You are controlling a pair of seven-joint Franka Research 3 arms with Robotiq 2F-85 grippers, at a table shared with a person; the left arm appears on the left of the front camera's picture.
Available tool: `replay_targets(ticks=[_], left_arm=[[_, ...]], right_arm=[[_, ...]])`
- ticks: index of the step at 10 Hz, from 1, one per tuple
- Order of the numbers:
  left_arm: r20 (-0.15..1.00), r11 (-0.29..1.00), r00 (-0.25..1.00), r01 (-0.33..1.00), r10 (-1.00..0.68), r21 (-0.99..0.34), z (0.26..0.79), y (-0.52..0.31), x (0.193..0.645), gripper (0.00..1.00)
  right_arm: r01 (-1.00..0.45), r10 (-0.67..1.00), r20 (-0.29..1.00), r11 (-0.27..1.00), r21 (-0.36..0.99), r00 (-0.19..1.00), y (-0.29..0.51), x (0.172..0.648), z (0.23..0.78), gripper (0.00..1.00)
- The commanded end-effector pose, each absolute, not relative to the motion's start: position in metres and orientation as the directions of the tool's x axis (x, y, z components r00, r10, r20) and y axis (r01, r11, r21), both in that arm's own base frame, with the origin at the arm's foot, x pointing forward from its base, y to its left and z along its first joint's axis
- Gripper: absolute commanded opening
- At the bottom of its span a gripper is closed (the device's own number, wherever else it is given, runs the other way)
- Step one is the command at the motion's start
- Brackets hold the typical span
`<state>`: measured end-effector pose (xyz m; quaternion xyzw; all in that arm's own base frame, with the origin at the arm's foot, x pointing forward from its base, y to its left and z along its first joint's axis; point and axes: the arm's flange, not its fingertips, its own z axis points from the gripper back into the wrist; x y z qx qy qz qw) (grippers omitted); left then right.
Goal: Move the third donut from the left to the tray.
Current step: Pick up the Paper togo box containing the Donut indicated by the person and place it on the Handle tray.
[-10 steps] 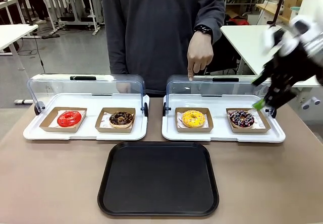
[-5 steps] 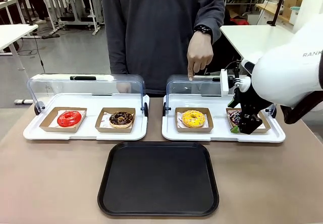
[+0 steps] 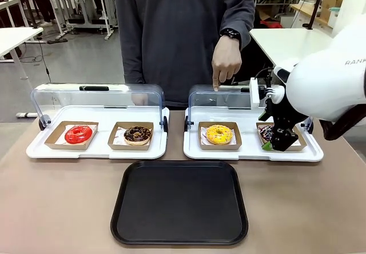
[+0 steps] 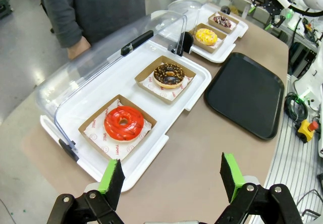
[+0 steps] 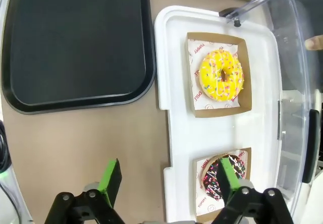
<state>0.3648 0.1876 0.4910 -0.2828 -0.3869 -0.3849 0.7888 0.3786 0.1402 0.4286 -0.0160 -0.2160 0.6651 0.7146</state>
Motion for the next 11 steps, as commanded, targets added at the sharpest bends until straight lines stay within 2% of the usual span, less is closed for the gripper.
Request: replay_targets(ticks=[1,5,11], left_arm=[[0.830,0.541,0.405,0.827,-0.383,-0.154,0.493,0.187,0.363,1.00],[0.830,0.541,0.405,0.827,-0.383,-0.154,0.493,0.187,0.363,1.00],[0.830,0.541,0.405,0.827,-0.383,-0.154,0.493,0.187,0.363,1.00]], right_arm=[[-0.950,0.974,0.225,0.081,-0.300,0.012,0.163,0.414,0.421,1.00],[-0.961,0.986,0.164,0.065,-0.267,0.021,0.184,0.451,0.387,1.00],[-0.955,0.988,0.153,0.058,-0.290,0.014,0.202,0.490,0.349,1.00]])
